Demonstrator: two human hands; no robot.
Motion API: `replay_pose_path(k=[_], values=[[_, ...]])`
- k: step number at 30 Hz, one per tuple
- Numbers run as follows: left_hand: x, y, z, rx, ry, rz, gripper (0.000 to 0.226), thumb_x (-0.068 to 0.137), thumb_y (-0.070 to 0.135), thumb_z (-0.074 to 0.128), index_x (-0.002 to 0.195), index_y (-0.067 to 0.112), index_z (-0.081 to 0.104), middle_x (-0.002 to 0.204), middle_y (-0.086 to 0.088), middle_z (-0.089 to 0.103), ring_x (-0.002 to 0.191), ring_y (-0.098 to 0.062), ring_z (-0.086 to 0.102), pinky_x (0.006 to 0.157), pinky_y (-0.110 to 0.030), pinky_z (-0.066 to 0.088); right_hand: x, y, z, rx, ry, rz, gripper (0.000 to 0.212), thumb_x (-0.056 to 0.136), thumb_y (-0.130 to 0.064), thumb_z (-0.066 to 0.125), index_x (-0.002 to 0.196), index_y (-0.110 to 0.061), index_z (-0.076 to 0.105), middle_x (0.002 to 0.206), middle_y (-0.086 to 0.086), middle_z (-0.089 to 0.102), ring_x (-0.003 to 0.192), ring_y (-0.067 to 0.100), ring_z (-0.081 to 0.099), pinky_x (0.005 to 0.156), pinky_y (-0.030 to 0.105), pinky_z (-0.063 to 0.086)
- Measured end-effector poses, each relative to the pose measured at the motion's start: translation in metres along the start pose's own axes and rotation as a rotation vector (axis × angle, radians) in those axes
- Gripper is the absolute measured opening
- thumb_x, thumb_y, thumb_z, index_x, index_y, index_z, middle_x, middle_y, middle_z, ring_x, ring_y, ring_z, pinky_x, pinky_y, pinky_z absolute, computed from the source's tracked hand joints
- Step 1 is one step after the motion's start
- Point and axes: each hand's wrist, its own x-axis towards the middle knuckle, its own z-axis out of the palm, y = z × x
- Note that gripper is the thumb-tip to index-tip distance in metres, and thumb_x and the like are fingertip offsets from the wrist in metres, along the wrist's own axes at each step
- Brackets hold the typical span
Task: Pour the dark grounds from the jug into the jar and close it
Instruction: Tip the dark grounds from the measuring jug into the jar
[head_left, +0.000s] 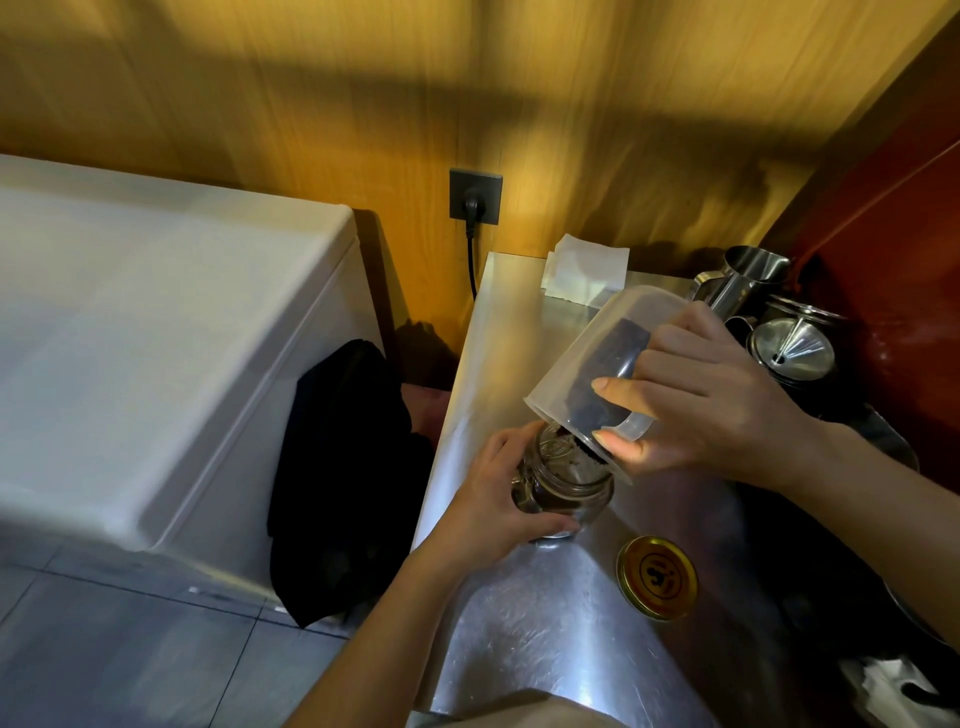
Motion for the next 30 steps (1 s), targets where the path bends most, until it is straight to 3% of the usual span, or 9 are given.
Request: replay_pose_path(k=[6,9,16,23,30], values=[[0.0002,0.0001,-0.0002,0.003,-0.003,-0.007,0.082,0.054,0.058,0.077,0.122,0.063,0.031,0.122,0.023,0.038,0.12,-0.005,0.041,0.1,-0.021,0.038,0.0012,0.0002,-0.0013,0.01,-0.011,0.007,0.022,0.081,-0.019,0.067,0.073,0.002,0.068,0.057,0.008,0.055,0.065,0.019,0.039,0.069,0.03,0.031],[0.0005,0.0001,-0.0007,0.007,-0.017,-0.004,0.084,0.056,0.054,0.079,0.128,0.05,0.035,0.122,0.015,0.04,0.119,-0.006,0.041,0.101,-0.026,0.039,0.001,-0.0005,-0.0027,0.015,-0.021,0.009,0.024,0.082,-0.019,0.065,0.072,0.002,0.068,0.058,0.009,0.056,0.065,0.02,0.04,0.07,0.03,0.031],[0.0008,-0.0021,-0.0008,0.006,-0.02,0.001,0.087,0.057,0.049,0.08,0.132,0.038,0.037,0.124,0.01,0.041,0.118,-0.009,0.042,0.098,-0.017,0.036,0.0002,-0.0023,-0.006,-0.008,-0.044,-0.007,0.027,0.085,-0.02,0.062,0.072,0.002,0.069,0.058,0.009,0.058,0.064,0.021,0.041,0.07,0.033,0.035],[0.0017,-0.0061,-0.0005,0.021,-0.025,0.005,0.086,0.057,0.056,0.078,0.13,0.047,0.033,0.121,0.018,0.039,0.117,0.0,0.04,0.092,-0.005,0.033,0.0003,-0.002,-0.0081,-0.011,-0.044,-0.031,0.029,0.085,-0.021,0.06,0.072,0.002,0.069,0.059,0.009,0.06,0.058,0.025,0.052,0.065,0.038,0.041],[0.0017,-0.008,0.0004,0.007,-0.017,0.003,0.084,0.056,0.059,0.077,0.128,0.048,0.035,0.12,0.022,0.039,0.118,-0.005,0.041,0.098,-0.02,0.038,0.0013,-0.0027,-0.0064,-0.016,-0.033,-0.033,0.025,0.083,-0.019,0.062,0.071,0.002,0.069,0.057,0.009,0.059,0.054,0.025,0.053,0.068,0.035,0.038]])
